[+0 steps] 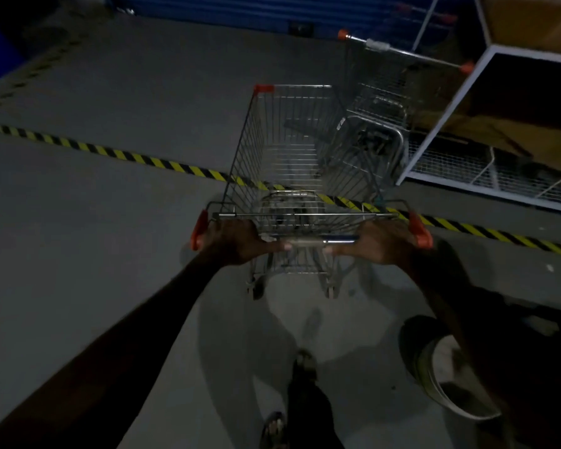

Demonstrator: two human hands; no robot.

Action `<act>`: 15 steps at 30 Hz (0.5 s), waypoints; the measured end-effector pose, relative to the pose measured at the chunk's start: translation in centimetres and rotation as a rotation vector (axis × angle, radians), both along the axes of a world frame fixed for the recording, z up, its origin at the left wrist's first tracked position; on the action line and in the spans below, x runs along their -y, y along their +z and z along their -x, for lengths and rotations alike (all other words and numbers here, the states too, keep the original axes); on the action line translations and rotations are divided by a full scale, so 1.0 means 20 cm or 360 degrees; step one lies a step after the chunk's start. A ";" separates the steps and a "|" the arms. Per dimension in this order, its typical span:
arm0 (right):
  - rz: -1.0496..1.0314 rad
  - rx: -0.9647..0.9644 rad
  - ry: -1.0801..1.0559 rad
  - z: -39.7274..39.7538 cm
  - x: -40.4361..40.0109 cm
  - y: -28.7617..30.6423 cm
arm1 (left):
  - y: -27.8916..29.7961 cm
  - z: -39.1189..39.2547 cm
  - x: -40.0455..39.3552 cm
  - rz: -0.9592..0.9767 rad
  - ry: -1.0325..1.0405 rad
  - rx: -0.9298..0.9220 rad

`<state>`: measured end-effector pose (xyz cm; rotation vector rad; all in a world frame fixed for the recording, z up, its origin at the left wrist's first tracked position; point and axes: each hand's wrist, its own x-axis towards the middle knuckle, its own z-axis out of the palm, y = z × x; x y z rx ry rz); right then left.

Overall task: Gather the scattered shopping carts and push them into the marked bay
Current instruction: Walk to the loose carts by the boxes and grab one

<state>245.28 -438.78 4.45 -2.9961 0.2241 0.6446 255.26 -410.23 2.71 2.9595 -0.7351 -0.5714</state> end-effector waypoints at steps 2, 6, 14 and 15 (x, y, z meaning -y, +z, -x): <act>0.0040 -0.0042 -0.0007 -0.17 0.04 0.03 | 0.03 -0.17 0.05 -0.0005 -0.0021 0.0027; -0.0026 0.0051 -0.0031 -0.60 0.16 -0.05 | -0.01 -0.58 0.15 0.0018 -0.0023 0.0071; -0.0120 0.0133 -0.0037 -1.41 0.38 -0.11 | -0.04 -1.40 0.34 -0.0013 0.0092 0.0011; -0.0157 0.0150 -0.0039 -1.51 0.42 -0.13 | -0.03 -1.49 0.36 -0.0046 0.0116 0.0033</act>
